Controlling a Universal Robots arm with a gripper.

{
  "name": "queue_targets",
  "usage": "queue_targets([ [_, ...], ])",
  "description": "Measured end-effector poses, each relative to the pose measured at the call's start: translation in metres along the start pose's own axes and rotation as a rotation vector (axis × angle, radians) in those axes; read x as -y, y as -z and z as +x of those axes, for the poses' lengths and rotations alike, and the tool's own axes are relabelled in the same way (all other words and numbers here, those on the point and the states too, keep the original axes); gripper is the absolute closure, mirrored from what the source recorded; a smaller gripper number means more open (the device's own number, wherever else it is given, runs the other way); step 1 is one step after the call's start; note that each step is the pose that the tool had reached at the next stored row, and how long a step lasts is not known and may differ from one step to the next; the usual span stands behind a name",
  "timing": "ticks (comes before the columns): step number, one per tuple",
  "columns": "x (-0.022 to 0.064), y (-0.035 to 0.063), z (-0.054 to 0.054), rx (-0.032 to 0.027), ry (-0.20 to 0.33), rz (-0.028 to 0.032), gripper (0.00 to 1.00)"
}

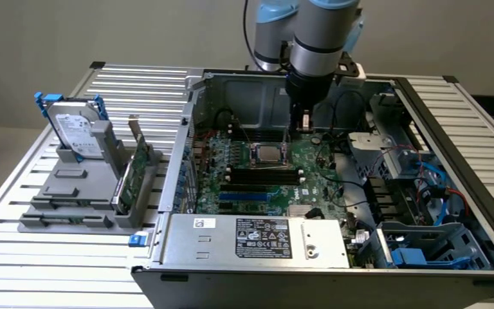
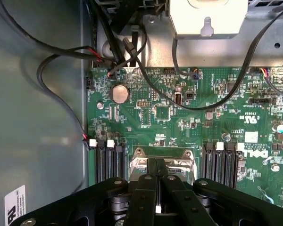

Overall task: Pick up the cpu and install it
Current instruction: 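Close the cpu cover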

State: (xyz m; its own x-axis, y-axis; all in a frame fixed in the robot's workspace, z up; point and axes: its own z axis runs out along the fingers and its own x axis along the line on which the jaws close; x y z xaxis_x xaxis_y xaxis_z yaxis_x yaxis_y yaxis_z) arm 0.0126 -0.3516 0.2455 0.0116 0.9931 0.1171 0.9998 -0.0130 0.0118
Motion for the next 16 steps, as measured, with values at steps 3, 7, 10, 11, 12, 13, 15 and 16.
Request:
queue_targets([
  [3,0.0035,0.0001,0.000,0.0002,-0.001,0.0099,0.89],
  [7,0.0081,0.0001,0.000,0.0003,-0.003,0.0209,0.89],
  [10,0.0114,0.0002,0.000,0.0000,-0.004,0.0318,0.89],
  [11,0.0128,0.0002,0.000,-0.0002,-0.004,0.0355,0.89],
  [12,0.0144,0.0002,0.000,-0.0003,-0.005,0.0389,0.89],
  [13,0.0162,0.0002,0.000,-0.0005,-0.005,0.0425,0.89],
  [15,0.0203,0.0003,0.000,-0.0009,-0.006,0.0486,0.89],
  [16,0.0226,0.0003,0.000,-0.0011,-0.006,0.0509,0.89],
])
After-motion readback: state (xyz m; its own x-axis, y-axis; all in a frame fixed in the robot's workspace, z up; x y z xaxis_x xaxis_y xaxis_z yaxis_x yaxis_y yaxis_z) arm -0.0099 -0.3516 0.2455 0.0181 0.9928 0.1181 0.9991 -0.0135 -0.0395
